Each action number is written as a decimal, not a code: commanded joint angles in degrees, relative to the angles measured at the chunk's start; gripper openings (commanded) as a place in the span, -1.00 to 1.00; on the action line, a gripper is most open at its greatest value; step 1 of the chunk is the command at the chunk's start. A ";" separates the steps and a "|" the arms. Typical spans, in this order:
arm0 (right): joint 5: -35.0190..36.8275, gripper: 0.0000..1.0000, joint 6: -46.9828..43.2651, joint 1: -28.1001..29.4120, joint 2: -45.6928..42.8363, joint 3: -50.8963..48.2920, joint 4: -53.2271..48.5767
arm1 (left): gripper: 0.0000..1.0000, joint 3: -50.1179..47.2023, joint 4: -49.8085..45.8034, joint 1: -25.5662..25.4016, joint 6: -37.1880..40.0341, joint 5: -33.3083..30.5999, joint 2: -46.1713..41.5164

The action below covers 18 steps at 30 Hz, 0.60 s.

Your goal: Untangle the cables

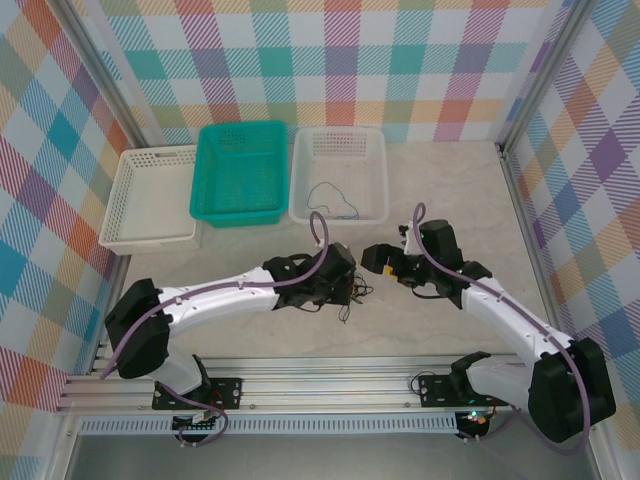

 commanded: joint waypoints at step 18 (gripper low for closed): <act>7.80 0.99 -11.01 1.67 -8.81 -5.45 6.44 | 0.04 3.31 -7.12 5.52 8.67 10.82 -5.02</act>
